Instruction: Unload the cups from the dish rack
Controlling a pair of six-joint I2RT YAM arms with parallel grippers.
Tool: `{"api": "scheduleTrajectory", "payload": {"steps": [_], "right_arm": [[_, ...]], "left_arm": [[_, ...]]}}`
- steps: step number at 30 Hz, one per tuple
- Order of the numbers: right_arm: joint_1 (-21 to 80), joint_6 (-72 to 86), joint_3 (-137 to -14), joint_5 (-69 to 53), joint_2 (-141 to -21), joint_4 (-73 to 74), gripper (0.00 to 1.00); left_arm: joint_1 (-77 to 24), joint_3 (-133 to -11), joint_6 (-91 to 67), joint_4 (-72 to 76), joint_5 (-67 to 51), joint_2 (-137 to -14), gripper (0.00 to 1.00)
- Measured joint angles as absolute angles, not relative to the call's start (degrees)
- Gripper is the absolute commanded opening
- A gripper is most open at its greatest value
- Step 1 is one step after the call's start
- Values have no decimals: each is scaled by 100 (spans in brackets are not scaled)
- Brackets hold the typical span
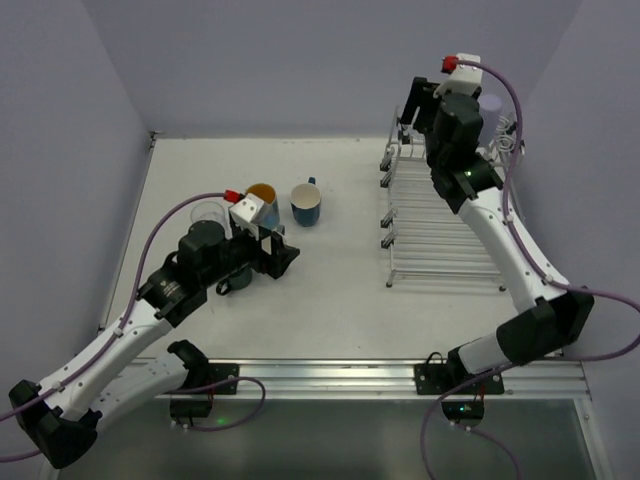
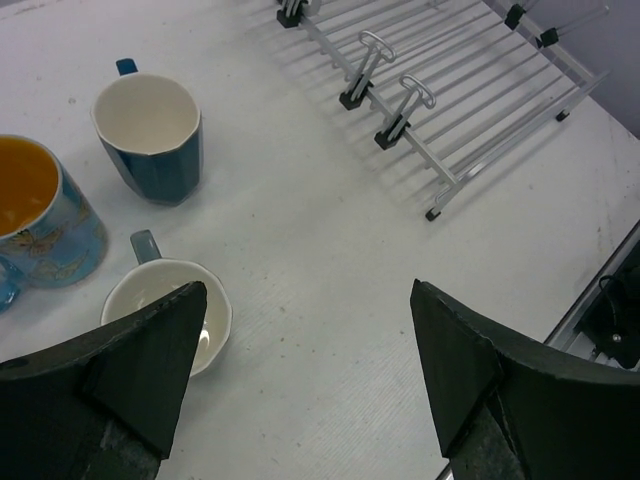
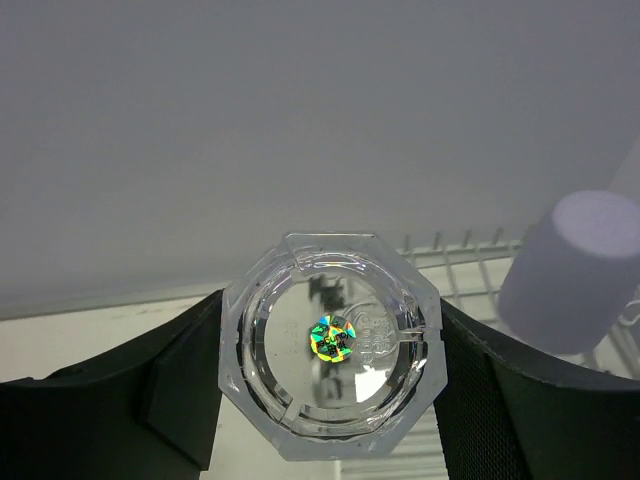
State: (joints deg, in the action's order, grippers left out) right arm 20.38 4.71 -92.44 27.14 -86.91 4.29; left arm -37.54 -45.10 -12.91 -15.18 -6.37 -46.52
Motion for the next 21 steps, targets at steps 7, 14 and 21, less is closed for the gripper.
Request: {"api": "scheduleTrajectory", "payload": {"steps": [7, 14, 21], "right_arm": [[2477, 1890, -6569, 1490, -6558, -104, 39], [2578, 3378, -4595, 108, -4890, -320, 36], [2589, 4580, -3846, -1052, -4191, -1105, 36]], "left_arm": [[-3723, -4346, -1907, -888, -1131, -4515, 81], [-3726, -3498, -3612, 1114, -1914, -4703, 72], [-3997, -3197, -5188, 3157, -2303, -5798, 71]]}}
